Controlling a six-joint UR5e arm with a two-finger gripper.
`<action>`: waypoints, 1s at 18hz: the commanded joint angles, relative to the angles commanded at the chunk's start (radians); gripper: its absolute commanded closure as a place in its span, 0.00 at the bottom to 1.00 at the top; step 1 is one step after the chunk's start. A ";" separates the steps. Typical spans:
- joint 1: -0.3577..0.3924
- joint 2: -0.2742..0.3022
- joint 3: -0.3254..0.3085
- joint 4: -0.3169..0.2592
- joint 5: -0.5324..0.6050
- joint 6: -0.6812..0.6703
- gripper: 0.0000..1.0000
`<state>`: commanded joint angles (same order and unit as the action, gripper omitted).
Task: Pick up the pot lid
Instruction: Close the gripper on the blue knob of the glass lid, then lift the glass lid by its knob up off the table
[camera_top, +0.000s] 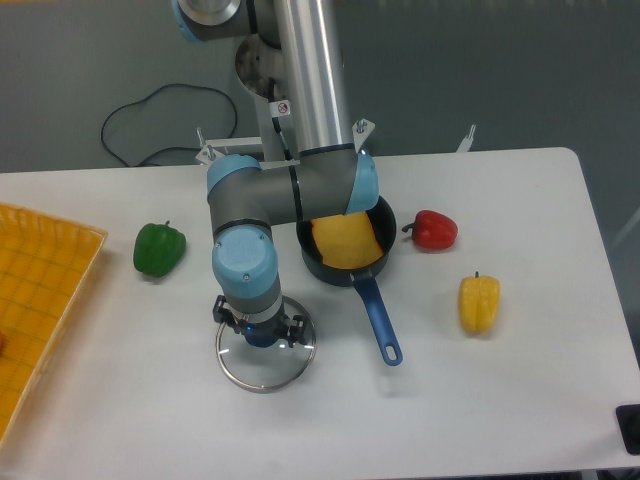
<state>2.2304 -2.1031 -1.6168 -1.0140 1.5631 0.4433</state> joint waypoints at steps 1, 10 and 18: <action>0.000 0.000 0.000 -0.002 0.000 0.000 0.31; 0.002 0.000 0.005 -0.005 0.000 0.000 0.44; 0.002 0.009 0.017 -0.011 0.002 0.012 0.46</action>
<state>2.2319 -2.0939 -1.5999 -1.0247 1.5647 0.4555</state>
